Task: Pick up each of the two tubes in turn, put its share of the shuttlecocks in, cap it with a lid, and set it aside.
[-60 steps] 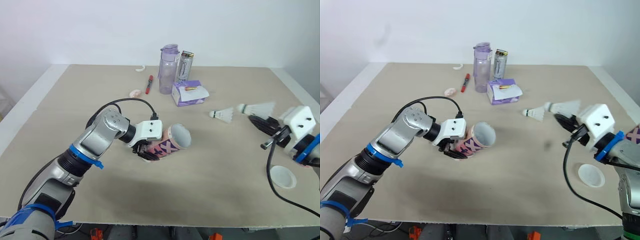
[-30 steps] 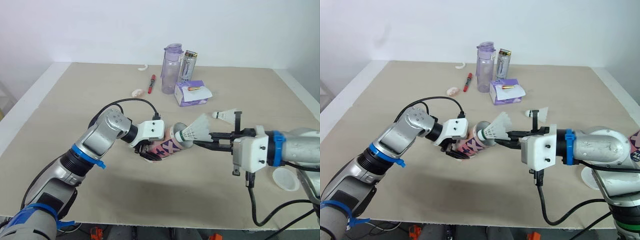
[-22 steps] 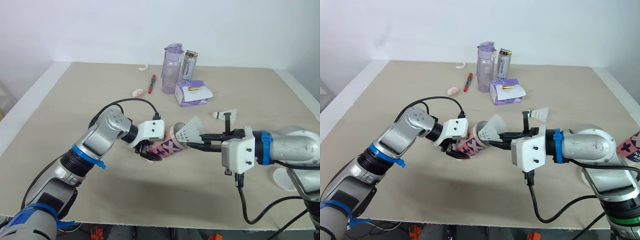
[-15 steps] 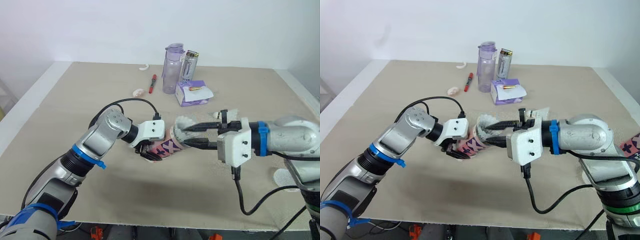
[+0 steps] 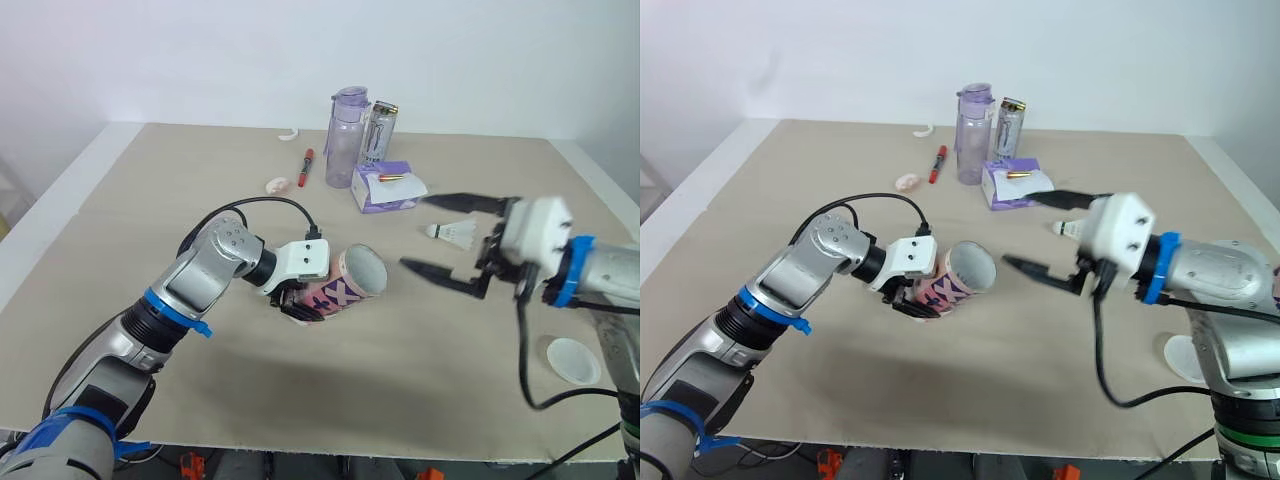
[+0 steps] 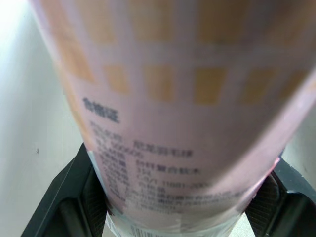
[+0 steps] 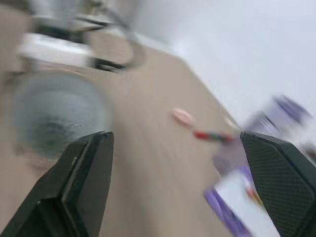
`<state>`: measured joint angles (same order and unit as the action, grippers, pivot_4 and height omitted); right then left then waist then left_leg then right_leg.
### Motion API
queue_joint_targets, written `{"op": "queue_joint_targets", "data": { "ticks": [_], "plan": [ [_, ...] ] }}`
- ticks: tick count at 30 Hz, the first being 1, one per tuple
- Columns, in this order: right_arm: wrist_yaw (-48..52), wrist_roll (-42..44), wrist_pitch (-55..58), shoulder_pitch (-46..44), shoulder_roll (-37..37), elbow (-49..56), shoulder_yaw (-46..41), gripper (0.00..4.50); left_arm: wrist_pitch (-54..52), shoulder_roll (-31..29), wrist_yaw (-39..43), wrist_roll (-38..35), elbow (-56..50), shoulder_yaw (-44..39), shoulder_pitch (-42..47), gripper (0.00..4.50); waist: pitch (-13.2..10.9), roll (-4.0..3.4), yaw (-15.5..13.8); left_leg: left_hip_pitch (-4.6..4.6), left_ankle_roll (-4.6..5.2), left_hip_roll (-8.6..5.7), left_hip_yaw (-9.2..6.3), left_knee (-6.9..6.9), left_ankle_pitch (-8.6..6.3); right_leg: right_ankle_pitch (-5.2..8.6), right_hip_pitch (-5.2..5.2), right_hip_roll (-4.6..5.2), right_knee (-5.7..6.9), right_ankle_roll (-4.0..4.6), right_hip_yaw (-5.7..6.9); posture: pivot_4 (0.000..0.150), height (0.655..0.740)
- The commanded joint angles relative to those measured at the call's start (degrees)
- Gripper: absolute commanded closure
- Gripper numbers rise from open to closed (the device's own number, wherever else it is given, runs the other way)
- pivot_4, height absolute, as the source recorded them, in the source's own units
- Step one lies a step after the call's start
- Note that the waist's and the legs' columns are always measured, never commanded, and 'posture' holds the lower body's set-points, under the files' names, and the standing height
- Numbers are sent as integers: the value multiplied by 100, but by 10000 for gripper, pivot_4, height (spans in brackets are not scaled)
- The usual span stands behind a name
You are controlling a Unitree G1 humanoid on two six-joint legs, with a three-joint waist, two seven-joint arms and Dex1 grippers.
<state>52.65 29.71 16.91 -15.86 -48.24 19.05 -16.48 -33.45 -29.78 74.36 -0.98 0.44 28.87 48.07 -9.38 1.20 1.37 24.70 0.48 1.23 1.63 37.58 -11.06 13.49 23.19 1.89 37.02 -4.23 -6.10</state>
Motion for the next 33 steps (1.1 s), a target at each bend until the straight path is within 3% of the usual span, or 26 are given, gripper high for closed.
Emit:
{"op": "queue_joint_targets", "data": {
  "ticks": [1,6,20,33],
  "plan": [
    [-188,112,423,139,-8,-432,-241,1038,-35,-81,-93,201,185,176,-71,12049,0,0,0,-1,0,0,0,0,0,0,-1,-1,0,0,0,1500,7400],
    [-258,-182,633,-196,-50,-1773,-13,1038,-76,-93,-88,190,134,173,-76,12049,1,-2,2,-1,0,-1,3,0,0,0,0,-1,0,1,-4,1500,7400],
    [-187,-1396,-409,-2203,309,-5330,778,1038,-171,-152,-140,183,11,139,-133,12049,1,-12,63,0,1,-3,16,-4,1,0,-1,-23,0,0,-7,1500,7400],
    [-276,-1698,-866,-2818,569,-6711,772,1038,-269,-260,-184,175,-144,109,-216,12049,1,-13,126,-2,1,-3,11,-7,1,0,-5,-31,1,-1,-12,1500,7400]
  ]
}}
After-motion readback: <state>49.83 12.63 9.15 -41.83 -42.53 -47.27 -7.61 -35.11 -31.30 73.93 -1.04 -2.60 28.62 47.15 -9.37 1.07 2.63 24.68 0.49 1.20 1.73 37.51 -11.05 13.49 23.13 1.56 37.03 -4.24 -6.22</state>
